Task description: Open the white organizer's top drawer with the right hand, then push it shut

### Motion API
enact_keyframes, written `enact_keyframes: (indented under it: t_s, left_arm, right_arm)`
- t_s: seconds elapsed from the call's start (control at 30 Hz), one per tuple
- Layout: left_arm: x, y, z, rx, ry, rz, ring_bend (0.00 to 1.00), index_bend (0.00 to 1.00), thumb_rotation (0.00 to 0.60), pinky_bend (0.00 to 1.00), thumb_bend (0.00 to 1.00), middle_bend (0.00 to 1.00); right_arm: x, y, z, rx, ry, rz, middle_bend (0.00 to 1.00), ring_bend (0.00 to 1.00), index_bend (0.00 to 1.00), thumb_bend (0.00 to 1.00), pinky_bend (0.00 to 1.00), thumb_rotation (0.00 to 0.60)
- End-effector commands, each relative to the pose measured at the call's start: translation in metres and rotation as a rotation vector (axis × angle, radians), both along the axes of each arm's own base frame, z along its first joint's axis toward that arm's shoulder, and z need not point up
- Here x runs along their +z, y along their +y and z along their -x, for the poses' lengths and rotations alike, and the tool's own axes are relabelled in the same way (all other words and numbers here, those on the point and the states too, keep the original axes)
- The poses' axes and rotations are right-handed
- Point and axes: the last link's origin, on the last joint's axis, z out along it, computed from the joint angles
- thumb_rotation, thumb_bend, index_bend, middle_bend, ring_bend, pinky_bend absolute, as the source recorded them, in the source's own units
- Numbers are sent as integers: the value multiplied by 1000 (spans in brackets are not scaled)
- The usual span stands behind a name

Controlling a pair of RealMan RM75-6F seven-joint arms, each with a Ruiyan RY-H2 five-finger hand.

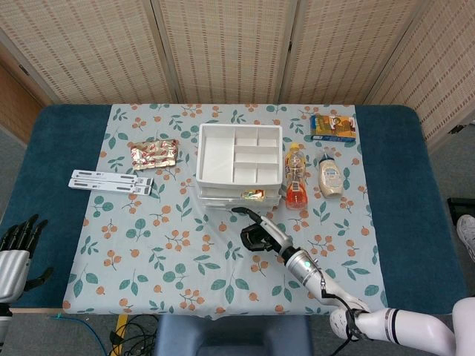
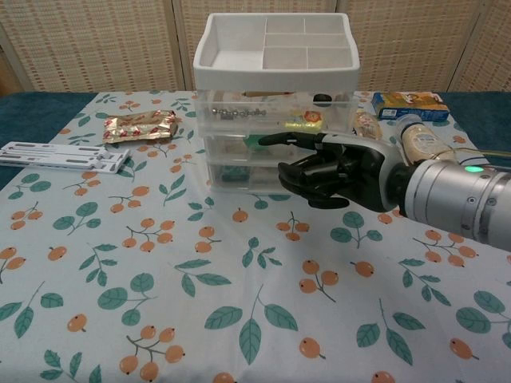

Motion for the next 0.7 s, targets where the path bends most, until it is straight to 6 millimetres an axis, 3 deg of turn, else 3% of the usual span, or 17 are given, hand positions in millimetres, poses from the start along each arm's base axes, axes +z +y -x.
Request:
enact_keyframes:
  t_s: [0.03,0.3,0.43,0.7]
  left_arm:
    - [-1,0,0,0,-1,3,74,72,600,79,214,19]
    - [-4,2,-1,-10,-5,10,75,72,600,79,213,19]
    - [-4,3,-2,-15,-7,9,74,72,600,79,214,19]
    - [-3,2,-2,-13,-5,9,75,72,600,79,214,19]
  right_arm:
    - [9,9,1,54,43,15,776,886,99,590,986,600]
    - [42,18,-1,206,196,130,801,914,98,604,1000,600]
    - [66,11,-1,312,369,316,825,934,98,604,1000,600]
    - [79,0,1,276,463,421,832,941,99,604,1000,600]
